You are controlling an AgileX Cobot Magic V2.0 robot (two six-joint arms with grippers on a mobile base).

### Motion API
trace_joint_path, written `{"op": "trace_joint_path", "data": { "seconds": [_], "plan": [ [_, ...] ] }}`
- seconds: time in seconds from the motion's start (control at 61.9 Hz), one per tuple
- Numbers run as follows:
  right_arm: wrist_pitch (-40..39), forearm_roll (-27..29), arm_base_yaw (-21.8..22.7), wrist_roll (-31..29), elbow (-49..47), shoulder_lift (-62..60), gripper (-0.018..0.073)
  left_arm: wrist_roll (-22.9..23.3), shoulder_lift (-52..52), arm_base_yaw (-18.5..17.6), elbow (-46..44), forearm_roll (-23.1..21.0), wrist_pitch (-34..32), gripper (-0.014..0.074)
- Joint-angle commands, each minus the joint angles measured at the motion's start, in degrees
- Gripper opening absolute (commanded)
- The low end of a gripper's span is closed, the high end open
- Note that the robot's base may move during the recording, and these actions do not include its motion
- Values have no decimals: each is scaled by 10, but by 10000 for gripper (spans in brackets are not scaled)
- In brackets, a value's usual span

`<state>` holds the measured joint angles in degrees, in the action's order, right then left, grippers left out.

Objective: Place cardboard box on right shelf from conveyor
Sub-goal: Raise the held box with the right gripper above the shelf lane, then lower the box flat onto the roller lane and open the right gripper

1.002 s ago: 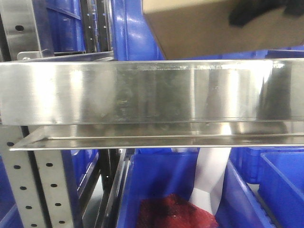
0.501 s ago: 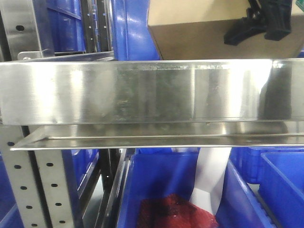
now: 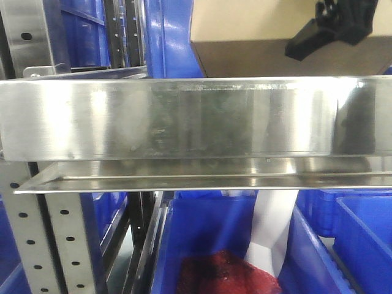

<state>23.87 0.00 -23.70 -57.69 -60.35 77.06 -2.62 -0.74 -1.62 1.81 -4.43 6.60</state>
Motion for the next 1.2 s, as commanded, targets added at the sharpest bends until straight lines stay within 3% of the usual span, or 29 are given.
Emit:
{"op": "trace_joint_path", "data": {
  "seconds": [0.0,0.081,0.21,0.339,0.469,0.63,0.727,0.873,1.18],
  "plan": [
    [-19,38,0,45,-21,-35,627,0,-8,1,5,-3,-51,-116],
    [-14,44,0,97,-18,-48,625,0,-8,1,5,-3,-51,-116],
    [-39,38,0,248,0,-81,624,0,-8,1,5,-3,-51,-116],
    [-99,-12,0,459,50,-138,611,0,-8,1,5,-3,-51,-116],
    [-156,-83,0,670,119,-209,489,0,-8,1,5,-3,-51,-116],
    [-191,-129,0,818,186,-297,273,0,-8,1,5,-3,-51,-116],
    [-199,-129,0,852,221,-348,171,0,-8,1,5,-3,-51,-116],
    [-203,-140,0,852,263,-434,70,0,-8,1,5,-3,-51,-116],
    [-203,-142,0,852,288,-509,69,0,-8,1,5,-3,-51,-116]
  ]
}}
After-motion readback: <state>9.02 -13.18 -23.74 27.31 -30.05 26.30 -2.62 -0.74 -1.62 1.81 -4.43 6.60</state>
